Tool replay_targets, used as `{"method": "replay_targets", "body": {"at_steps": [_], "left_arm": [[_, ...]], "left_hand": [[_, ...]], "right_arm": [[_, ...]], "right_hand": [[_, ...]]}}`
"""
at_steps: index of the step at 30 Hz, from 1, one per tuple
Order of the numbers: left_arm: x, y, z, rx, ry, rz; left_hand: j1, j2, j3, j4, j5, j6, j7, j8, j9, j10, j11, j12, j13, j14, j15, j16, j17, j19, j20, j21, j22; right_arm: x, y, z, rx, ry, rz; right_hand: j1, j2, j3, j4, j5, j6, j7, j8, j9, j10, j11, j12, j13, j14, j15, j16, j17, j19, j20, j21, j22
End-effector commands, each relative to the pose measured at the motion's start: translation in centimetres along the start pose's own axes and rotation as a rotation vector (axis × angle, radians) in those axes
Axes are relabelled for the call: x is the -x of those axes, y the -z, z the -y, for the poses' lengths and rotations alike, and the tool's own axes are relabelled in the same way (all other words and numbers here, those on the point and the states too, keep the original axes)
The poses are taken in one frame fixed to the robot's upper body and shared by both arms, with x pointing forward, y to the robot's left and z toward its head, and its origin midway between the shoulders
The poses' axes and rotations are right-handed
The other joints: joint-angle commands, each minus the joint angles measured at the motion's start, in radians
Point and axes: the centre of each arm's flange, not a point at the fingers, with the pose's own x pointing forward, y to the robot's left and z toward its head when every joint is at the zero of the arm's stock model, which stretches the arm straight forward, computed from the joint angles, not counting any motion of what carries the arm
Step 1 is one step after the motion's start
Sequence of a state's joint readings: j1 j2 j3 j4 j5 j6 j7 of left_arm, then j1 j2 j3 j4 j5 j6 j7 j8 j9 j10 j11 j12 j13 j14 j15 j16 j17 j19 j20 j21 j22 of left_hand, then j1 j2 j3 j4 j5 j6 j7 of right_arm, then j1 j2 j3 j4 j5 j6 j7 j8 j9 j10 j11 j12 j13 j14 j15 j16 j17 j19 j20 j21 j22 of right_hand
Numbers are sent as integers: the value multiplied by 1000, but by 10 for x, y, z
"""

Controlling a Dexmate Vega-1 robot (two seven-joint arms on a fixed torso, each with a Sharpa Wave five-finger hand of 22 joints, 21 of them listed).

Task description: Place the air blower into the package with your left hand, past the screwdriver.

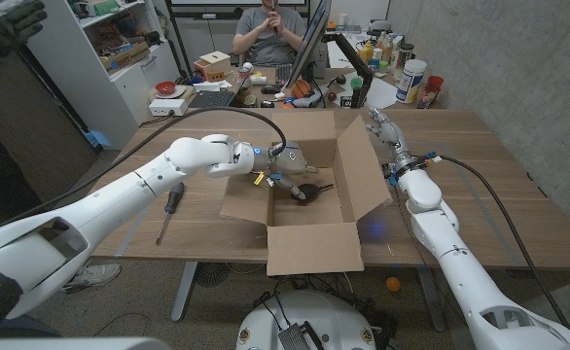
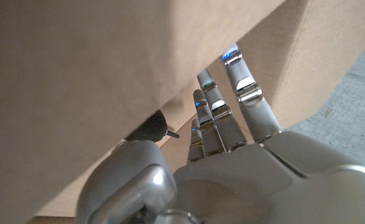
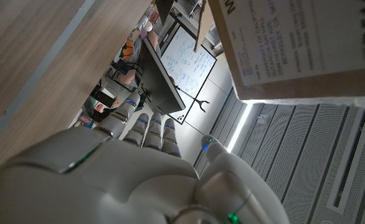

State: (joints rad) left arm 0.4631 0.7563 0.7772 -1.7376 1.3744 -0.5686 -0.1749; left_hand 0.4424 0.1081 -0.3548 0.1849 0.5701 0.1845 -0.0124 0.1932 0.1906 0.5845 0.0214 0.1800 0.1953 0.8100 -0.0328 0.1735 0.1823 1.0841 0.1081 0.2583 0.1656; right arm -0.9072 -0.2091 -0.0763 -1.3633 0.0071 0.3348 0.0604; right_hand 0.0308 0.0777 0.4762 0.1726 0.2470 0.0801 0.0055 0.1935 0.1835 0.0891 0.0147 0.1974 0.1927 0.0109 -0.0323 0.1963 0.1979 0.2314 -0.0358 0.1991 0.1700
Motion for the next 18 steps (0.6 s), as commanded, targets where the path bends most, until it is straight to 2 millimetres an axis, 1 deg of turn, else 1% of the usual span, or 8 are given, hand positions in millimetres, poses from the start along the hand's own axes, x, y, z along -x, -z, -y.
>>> {"method": "replay_targets", "body": {"at_steps": [1,4,5,8,11,14,16,18], "left_arm": [[8,10,-6,21,-39,-47],[11,13,-9,28,-61,-74],[12,14,-10,28,-63,-85],[15,18,-13,36,-85,-111],[17,20,-15,42,-104,-134],[19,20,-16,30,-123,-147],[20,21,-16,38,-128,-156],[21,23,-17,43,-130,-169]], "left_hand": [[-22,-2,-4,-7,4,38,-13,16,0,-2,-8,8,0,-11,4,7,2,6,10,-9,2],[-30,-5,-3,-8,3,53,-22,21,0,-2,-12,10,-1,-12,7,9,2,9,13,-13,3],[-34,-6,-2,-9,2,55,-25,20,0,-3,-26,10,-1,-13,8,10,2,10,13,-15,3],[-42,-9,-1,-10,1,65,-40,22,1,-2,-19,12,-1,-15,10,11,2,13,15,-20,3],[-50,-13,0,-11,0,76,-51,25,1,1,-28,14,-1,-18,10,11,2,14,17,-24,3],[-70,-25,0,-14,-3,100,8,28,2,7,-41,19,-2,-23,6,13,1,14,20,-37,4],[-76,-29,1,-16,-3,110,35,29,2,8,-40,20,-2,-24,6,13,1,14,20,-42,4],[-78,-30,1,-17,-3,114,38,29,2,8,-38,20,-2,-26,5,13,1,14,20,-43,4]], "right_arm": [[-2,0,0,-1,-4,5],[-2,-1,0,0,-4,6],[-2,-1,0,2,-4,7],[-2,-2,1,1,-4,9],[-2,-3,1,3,-6,9],[-2,-3,1,3,-7,10],[-2,-3,0,4,-7,11],[-2,-3,0,5,-8,11]], "right_hand": [[-12,70,-6,2,1,2,5,-5,4,1,7,-3,3,-6,-20,2,4,4,-54,-4,2],[-13,70,-7,2,1,-1,7,-6,4,-1,10,-3,3,-7,-20,2,4,4,-54,-4,2],[-13,70,-7,2,1,-1,7,-6,4,-1,10,-3,3,-7,-20,2,4,3,-54,-4,2],[-14,69,-9,2,0,-6,7,-7,4,-1,12,-3,3,-8,-19,2,4,3,-54,-4,2],[-16,68,-11,3,-1,-9,11,-8,4,-6,17,-4,3,-10,-14,1,5,2,-53,-4,2],[-17,68,-12,3,-1,-11,12,-8,4,-9,20,-5,3,-10,-14,1,5,2,-54,-4,2],[-17,68,-13,3,-2,-11,11,-8,4,-10,19,-5,3,-11,-15,2,5,2,-54,-4,2],[-18,68,-14,3,-2,-11,11,-8,4,-11,18,-5,3,-11,-15,2,5,2,-54,-4,2]]}}
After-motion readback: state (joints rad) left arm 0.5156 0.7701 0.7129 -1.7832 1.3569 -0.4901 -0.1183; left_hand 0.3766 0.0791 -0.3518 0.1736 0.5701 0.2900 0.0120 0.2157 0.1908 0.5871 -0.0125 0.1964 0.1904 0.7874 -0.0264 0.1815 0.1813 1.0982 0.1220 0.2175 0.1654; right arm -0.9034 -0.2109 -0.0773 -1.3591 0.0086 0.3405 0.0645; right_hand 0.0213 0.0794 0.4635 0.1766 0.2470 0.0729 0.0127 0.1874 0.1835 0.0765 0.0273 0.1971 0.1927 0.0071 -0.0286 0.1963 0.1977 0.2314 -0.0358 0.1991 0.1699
